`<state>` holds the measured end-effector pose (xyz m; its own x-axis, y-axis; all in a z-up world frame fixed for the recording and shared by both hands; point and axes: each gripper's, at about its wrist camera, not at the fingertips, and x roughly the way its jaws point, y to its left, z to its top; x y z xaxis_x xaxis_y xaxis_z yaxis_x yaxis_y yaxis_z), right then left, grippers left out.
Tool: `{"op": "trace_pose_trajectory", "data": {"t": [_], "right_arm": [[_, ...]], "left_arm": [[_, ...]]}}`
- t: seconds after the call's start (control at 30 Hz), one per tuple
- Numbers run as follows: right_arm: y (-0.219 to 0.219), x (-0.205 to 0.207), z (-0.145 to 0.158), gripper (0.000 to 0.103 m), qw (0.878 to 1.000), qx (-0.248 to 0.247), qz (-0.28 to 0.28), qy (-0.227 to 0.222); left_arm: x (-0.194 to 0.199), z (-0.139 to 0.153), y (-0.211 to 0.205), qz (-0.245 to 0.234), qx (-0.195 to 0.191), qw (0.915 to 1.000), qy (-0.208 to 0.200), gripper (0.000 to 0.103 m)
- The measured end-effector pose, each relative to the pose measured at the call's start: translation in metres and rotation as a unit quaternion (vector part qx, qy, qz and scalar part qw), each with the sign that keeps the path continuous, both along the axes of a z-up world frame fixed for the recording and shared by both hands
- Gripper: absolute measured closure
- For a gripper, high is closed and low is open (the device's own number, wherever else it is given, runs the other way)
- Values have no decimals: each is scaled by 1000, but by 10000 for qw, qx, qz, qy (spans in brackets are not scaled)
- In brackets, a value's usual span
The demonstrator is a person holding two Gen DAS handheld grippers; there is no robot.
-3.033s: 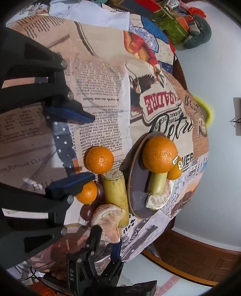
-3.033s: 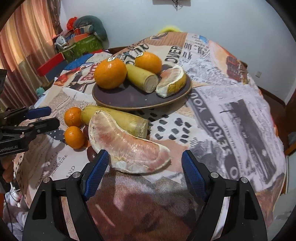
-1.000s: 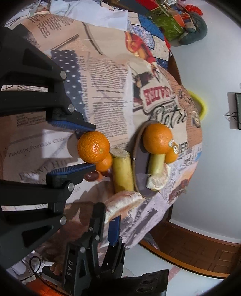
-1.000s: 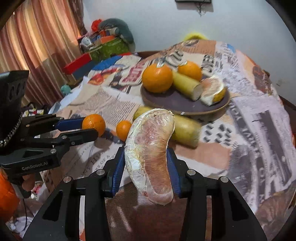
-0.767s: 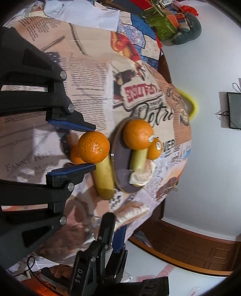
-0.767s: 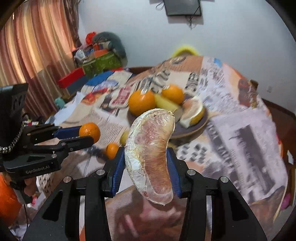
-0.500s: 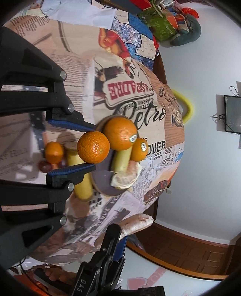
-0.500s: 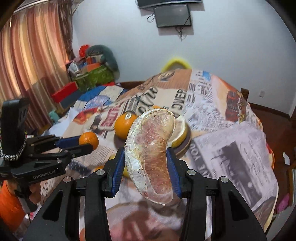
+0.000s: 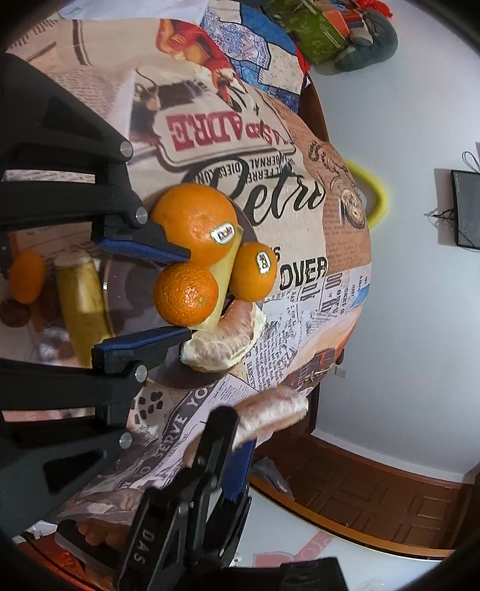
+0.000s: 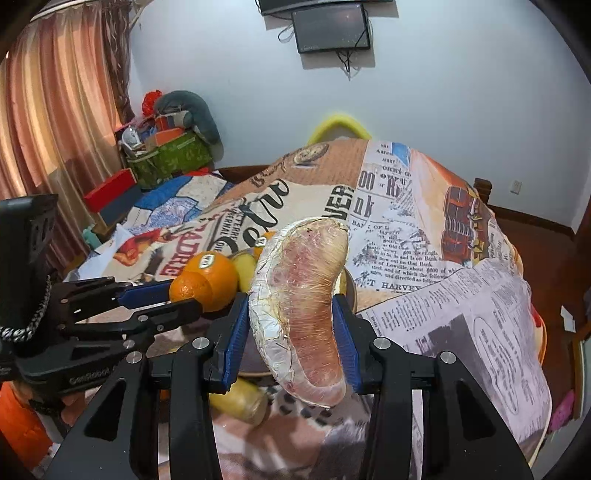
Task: Organize fruits
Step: 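Carry the pomelo piece and tangerine onto the plate and open both tools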
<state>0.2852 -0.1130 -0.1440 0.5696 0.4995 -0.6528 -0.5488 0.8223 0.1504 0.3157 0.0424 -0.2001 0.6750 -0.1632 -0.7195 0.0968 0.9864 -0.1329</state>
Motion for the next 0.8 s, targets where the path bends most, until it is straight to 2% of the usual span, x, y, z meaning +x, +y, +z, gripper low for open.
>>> {"op": "trace_pose_trajectory", "data": {"t": [0.4, 0.8], "right_arm": [[7, 32, -22, 62, 9993, -55, 110, 352], [28, 53, -37, 60, 9978, -374, 194, 515]], "left_arm": [[18, 0, 0, -3, -48, 10000, -67, 68], [12, 15, 18, 148, 19, 9993, -352, 68]]}}
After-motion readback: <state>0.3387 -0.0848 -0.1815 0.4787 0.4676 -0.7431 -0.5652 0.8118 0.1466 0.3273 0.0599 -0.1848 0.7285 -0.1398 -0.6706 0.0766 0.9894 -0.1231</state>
